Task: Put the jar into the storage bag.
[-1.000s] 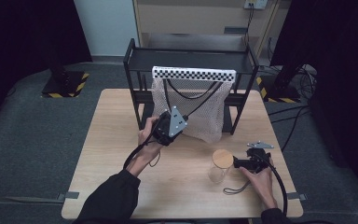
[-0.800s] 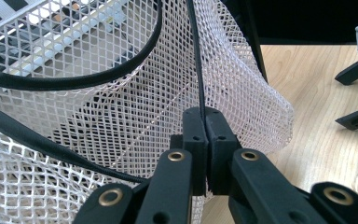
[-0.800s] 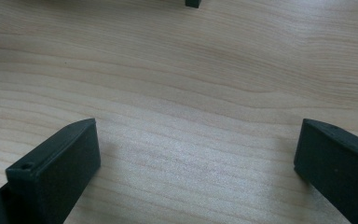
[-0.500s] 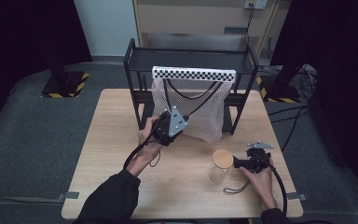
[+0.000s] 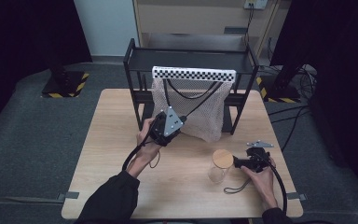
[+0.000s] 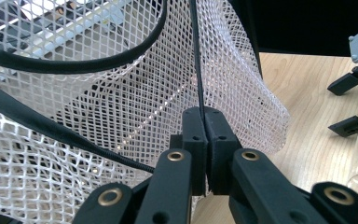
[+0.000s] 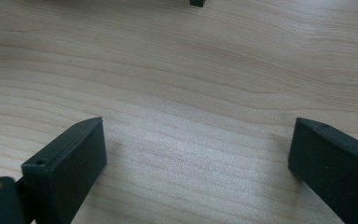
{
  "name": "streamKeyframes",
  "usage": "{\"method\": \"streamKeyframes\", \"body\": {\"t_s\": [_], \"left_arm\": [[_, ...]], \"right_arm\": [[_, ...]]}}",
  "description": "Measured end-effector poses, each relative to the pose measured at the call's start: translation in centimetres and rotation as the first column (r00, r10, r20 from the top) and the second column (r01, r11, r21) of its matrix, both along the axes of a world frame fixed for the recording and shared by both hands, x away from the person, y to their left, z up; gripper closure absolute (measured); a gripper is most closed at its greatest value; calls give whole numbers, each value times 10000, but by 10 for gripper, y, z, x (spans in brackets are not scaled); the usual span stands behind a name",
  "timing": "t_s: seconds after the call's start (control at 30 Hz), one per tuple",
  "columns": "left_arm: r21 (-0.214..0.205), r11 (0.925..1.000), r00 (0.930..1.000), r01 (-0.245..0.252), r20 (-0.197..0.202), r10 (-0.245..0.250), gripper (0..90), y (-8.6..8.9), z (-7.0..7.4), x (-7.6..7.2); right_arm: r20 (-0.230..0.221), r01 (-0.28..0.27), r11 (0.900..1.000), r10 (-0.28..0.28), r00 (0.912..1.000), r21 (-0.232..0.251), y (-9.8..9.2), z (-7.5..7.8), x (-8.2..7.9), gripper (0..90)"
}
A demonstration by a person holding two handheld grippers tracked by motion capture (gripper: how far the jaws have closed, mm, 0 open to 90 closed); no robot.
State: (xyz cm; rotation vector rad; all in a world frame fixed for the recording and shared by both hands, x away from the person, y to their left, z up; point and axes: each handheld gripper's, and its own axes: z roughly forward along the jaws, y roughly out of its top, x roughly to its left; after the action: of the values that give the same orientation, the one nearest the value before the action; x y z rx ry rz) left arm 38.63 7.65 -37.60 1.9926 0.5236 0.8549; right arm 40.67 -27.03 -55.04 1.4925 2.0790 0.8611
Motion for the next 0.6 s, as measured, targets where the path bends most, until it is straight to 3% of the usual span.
{"method": "streamKeyframes", "body": {"t_s": [0.33,0.6], "left_arm": [[-145,9999,10000,11,59,-10,877,3,-7,3],[-177,9998,10000,14,-33,-15,876,2,-11,6]], "right_arm": [[-45,-317,9994,316,9995,-166,3,4,-2,60],[126,-909,9959,909,9958,-8,-7,26,-7,47]]}}
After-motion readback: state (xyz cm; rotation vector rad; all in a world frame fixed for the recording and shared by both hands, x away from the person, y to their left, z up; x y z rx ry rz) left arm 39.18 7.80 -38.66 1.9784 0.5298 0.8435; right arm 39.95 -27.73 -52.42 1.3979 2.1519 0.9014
